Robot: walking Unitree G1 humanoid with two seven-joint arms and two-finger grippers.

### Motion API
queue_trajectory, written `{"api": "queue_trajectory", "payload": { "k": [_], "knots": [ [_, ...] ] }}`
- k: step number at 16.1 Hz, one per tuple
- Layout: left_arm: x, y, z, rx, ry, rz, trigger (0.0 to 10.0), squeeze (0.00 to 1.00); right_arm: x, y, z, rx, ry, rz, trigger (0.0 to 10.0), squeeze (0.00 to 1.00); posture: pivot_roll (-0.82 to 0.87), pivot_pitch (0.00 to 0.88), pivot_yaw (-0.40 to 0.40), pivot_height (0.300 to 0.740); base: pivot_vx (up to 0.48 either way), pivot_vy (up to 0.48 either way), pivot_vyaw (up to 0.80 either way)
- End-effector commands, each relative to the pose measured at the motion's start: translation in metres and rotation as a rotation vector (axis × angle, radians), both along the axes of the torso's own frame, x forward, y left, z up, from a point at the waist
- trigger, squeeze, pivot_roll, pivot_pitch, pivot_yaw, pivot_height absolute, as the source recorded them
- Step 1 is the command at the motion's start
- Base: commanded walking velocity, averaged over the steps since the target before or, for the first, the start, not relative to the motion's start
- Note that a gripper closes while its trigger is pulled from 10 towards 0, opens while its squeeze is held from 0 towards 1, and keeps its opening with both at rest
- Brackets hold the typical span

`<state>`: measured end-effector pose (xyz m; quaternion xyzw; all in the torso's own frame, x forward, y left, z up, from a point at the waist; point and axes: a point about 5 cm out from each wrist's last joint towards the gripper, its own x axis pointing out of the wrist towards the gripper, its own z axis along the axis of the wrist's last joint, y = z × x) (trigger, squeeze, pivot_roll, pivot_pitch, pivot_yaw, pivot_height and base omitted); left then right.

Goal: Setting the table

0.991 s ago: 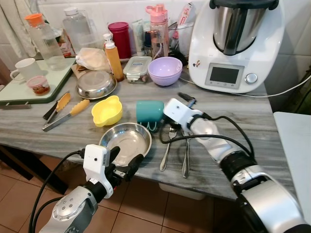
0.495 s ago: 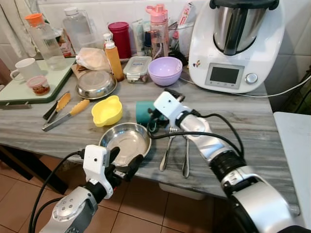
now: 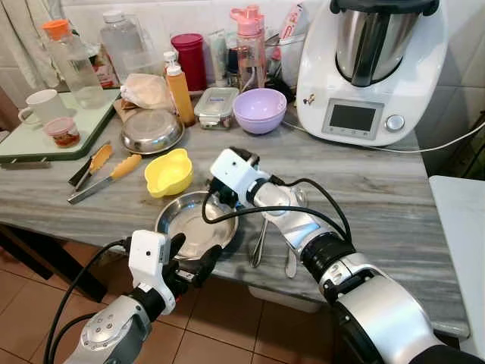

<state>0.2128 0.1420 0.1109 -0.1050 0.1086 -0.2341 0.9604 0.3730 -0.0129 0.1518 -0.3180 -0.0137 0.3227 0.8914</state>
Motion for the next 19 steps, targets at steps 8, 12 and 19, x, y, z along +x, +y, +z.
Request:
{"api": "queue_trajectory", "payload": {
  "k": [8, 12, 19],
  "knots": [
    [-0.001, 0.004, 0.003, 0.027, -0.008, 0.011, 10.0, 0.00, 0.008, -0.026, -0.013, -0.148, 0.020, -0.111, 10.0, 0.00, -0.01, 0.034, 0.108, 0.740, 0.000, 0.000, 0.00],
    [-0.001, 0.004, 0.003, 0.029, -0.006, 0.008, 10.0, 0.00, 0.011, -0.039, -0.016, -0.202, 0.001, -0.156, 10.0, 0.00, -0.02, 0.036, 0.109, 0.740, 0.000, 0.000, 0.00],
    [0.000, 0.004, 0.003, 0.032, -0.006, 0.008, 10.0, 0.00, 0.018, -0.064, -0.012, -0.262, -0.064, -0.239, 10.0, 0.00, -0.01, 0.036, 0.114, 0.740, 0.000, 0.000, 0.00]
  ]
}}
